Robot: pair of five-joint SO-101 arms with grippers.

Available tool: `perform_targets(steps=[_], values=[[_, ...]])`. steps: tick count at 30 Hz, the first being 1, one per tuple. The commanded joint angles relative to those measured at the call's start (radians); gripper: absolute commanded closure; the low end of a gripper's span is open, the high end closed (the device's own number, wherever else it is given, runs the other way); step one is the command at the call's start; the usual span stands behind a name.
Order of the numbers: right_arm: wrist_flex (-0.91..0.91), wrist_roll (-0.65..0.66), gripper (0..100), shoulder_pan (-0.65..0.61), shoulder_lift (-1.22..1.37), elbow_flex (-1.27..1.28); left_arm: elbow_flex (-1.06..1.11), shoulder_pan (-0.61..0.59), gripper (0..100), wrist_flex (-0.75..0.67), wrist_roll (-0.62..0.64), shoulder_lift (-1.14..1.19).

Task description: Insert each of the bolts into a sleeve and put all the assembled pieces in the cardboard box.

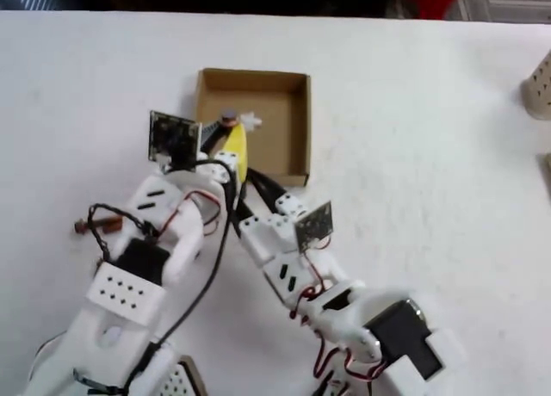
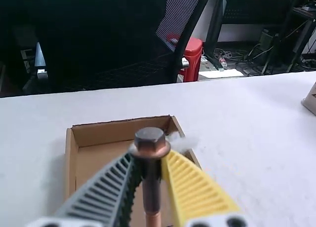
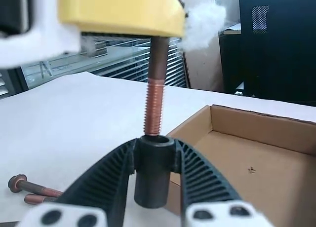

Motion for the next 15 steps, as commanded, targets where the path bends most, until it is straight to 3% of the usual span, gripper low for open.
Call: perform_targets(steps=[1, 15], values=[[-0.025, 0.015, 97.9, 0.005, -0.004, -0.021, -0.049, 0.033, 98, 0.002, 0.014, 0.002], [-0.025, 0.015, 97.9, 0.005, -0.004, -0.021, -0.071, 0.041, 98, 0.008, 0.011, 0.01]])
